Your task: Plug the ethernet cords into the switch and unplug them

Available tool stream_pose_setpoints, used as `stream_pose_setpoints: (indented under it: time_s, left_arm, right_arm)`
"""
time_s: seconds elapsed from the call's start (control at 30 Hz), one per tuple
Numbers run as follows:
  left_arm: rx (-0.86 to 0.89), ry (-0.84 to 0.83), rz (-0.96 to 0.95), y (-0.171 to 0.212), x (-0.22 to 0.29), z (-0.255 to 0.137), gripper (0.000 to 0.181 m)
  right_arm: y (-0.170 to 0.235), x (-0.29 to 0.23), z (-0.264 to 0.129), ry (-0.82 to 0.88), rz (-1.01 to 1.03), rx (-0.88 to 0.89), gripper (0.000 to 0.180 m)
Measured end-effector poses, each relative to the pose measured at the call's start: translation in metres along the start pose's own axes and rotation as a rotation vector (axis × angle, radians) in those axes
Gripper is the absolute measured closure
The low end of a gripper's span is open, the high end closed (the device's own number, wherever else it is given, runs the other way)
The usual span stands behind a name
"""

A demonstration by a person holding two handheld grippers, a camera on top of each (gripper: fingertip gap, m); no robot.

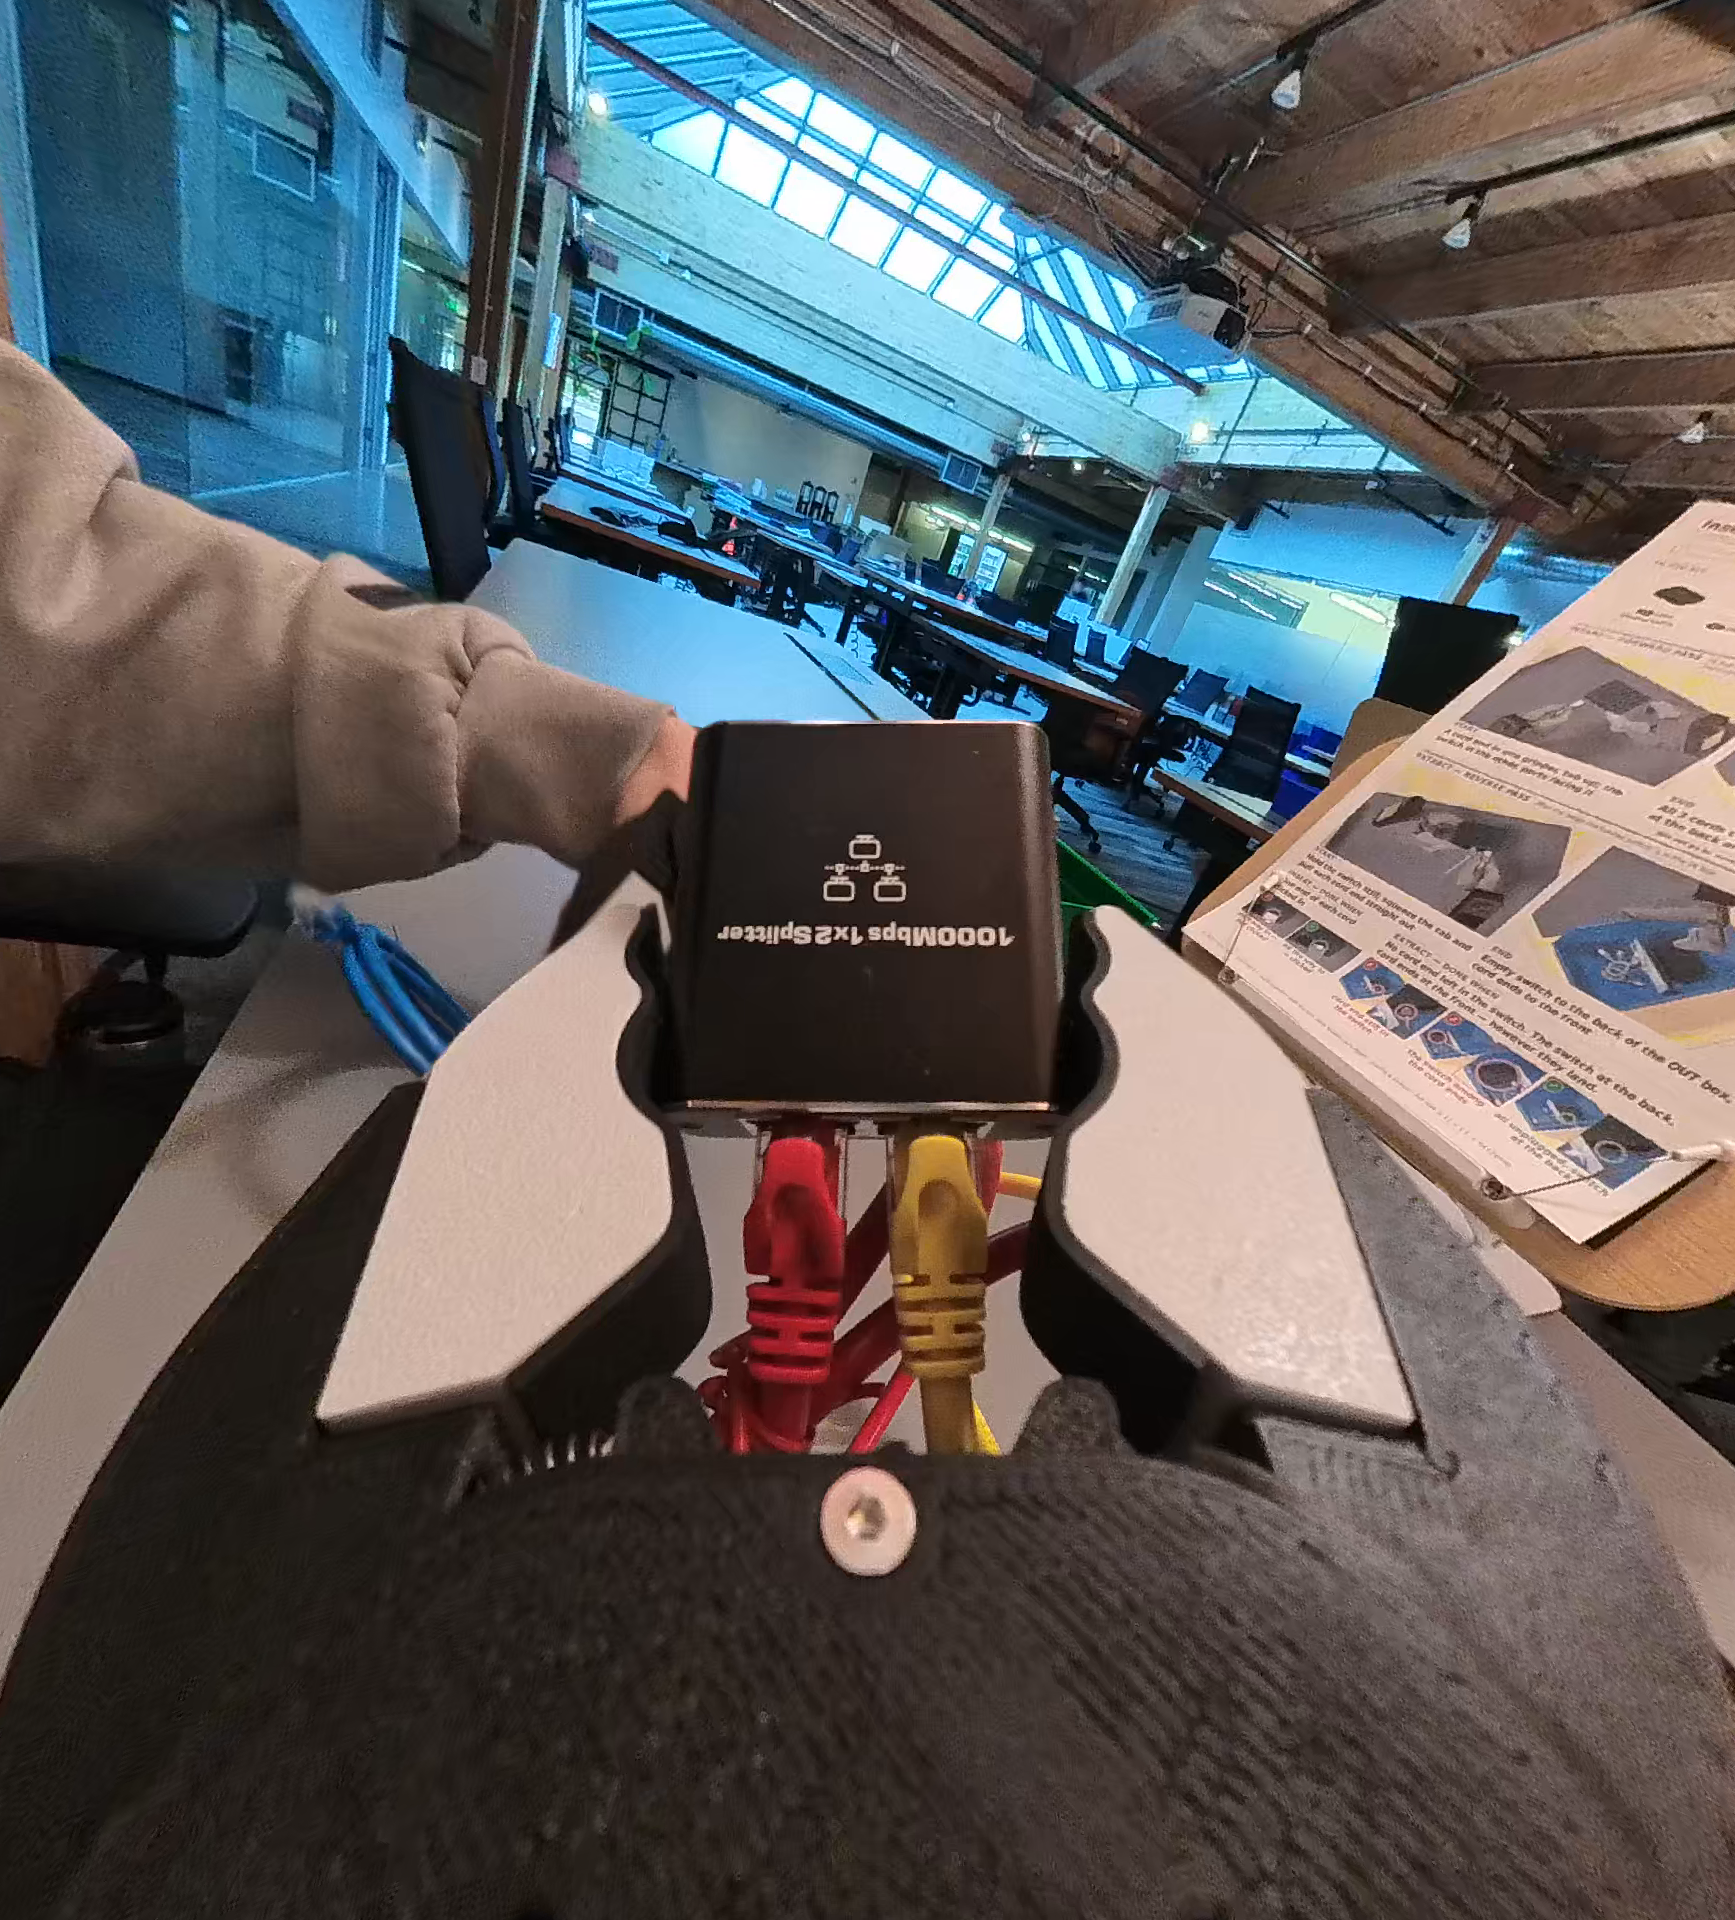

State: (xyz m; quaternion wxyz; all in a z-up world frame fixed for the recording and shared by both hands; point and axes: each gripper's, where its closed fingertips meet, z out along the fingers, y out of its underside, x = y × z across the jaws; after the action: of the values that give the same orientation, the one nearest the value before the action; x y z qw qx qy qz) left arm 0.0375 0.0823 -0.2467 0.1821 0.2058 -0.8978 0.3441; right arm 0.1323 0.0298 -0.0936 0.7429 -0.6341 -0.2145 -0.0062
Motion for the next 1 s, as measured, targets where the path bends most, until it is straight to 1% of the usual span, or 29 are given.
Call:
stream_pose_setpoints:
  time_s: [0.1, 0.17, 0.2, 0.27, 0.37, 0.47, 0.53, 0.6, 0.73, 0.8, 0.9, 0.93, 0.97, 1.0]
  left_arm:
    - [-0.063, -0.173, 0.016, -0.003, -0.036, 0.011, 0.167]
    - [-0.087, -0.219, 0.025, -0.007, -0.045, 0.017, 0.168]
    - [-0.093, -0.235, 0.031, -0.009, -0.046, 0.019, 0.175]
    - [-0.081, -0.271, 0.038, -0.012, -0.049, 0.021, 0.17]
    - [-0.012, -0.383, 0.031, -0.02, -0.051, 0.008, 0.157]
    - [0.054, -0.458, 0.065, -0.021, -0.032, -0.007, 0.154]
    - [0.047, -0.447, 0.087, -0.008, -0.007, -0.008, 0.15]
    - [-0.006, -0.448, 0.089, 0.012, 0.012, -0.003, 0.15]
    - [-0.128, -0.518, 0.138, 0.046, 0.036, 0.018, 0.148]
    - [-0.171, -0.571, 0.172, 0.057, 0.039, 0.03, 0.148]
    - [-0.241, -0.683, 0.201, 0.071, 0.03, 0.042, 0.146]
    - [-0.222, -0.731, 0.201, 0.069, 0.025, 0.042, 0.151]
    - [-0.198, -0.772, 0.193, 0.066, 0.02, 0.042, 0.152]
    - [-0.186, -0.775, 0.176, 0.065, 0.018, 0.043, 0.161]
  right_arm:
    - [0.0, 0.002, -0.002, 0.003, -0.003, 0.001, 0.105]
    - [0.0, 0.003, -0.004, 0.006, 0.001, 0.005, 0.105]
    - [0.0, 0.004, -0.004, 0.009, 0.001, 0.006, 0.105]
    - [0.0, 0.005, -0.006, 0.007, 0.001, 0.007, 0.105]
    - [0.0, 0.007, -0.009, 0.013, 0.001, 0.008, 0.105]
    - [0.0, 0.009, -0.011, 0.018, 0.007, 0.018, 0.105]
    - [-0.001, 0.009, -0.012, 0.016, 0.008, 0.028, 0.105]
    - [-0.002, 0.009, -0.012, 0.011, 0.011, 0.033, 0.105]
    - [-0.002, 0.009, -0.01, 0.015, 0.009, 0.036, 0.105]
    - [-0.002, 0.008, -0.009, 0.013, 0.012, 0.031, 0.105]
    - [-0.003, 0.007, -0.008, 0.013, 0.005, 0.026, 0.105]
    - [-0.004, 0.007, -0.008, 0.01, 0.004, 0.028, 0.105]
    - [-0.006, 0.006, -0.009, 0.012, 0.003, 0.033, 0.105]
    - [-0.007, 0.006, -0.009, 0.012, 0.003, 0.038, 0.105]
